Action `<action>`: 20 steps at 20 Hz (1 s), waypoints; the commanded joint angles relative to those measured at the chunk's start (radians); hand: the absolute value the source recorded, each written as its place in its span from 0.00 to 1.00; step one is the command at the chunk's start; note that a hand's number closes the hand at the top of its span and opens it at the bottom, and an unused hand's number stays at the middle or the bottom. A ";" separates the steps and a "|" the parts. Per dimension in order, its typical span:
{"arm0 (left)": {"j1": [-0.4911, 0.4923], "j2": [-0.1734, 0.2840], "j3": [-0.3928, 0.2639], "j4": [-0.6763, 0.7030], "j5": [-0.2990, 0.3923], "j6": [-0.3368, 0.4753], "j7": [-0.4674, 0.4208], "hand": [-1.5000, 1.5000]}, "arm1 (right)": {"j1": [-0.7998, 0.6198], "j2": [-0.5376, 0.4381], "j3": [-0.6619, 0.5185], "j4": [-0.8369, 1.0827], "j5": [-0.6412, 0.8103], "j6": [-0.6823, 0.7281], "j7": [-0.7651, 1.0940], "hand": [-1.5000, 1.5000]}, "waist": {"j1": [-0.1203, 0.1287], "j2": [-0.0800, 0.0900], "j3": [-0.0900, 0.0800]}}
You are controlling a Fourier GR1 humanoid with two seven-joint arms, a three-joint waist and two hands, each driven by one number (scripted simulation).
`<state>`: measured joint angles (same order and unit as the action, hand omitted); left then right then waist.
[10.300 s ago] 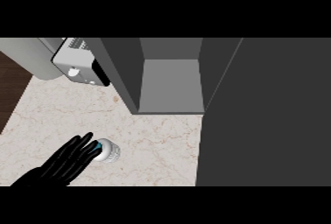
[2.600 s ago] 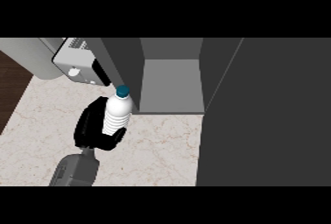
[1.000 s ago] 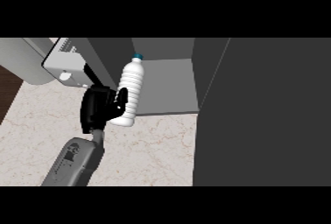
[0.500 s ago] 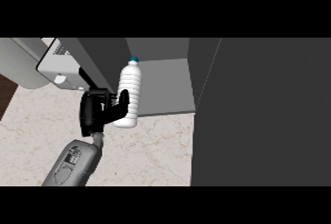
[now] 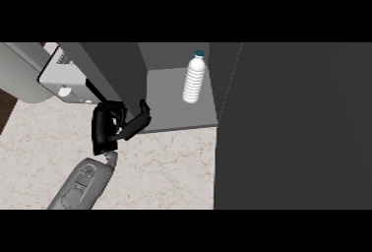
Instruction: Pick up the bottled water, place it into the cabinet and close the cabinet
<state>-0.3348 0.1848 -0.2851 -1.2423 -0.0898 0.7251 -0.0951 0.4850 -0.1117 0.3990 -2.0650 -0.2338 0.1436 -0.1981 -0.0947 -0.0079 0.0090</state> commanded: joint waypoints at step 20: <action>-0.250 0.012 0.030 0.165 0.009 -0.025 0.090 0.00 | -0.030 0.019 0.013 0.046 0.004 0.009 -0.032 0.00 | -0.042 0.042 -0.012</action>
<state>-0.3273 0.2378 -0.3323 -1.2578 -0.1491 0.7925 -0.0647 0.4698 -0.1055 0.4057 -2.0363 -0.2314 0.1535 -0.2228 -0.1078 -0.0049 0.0116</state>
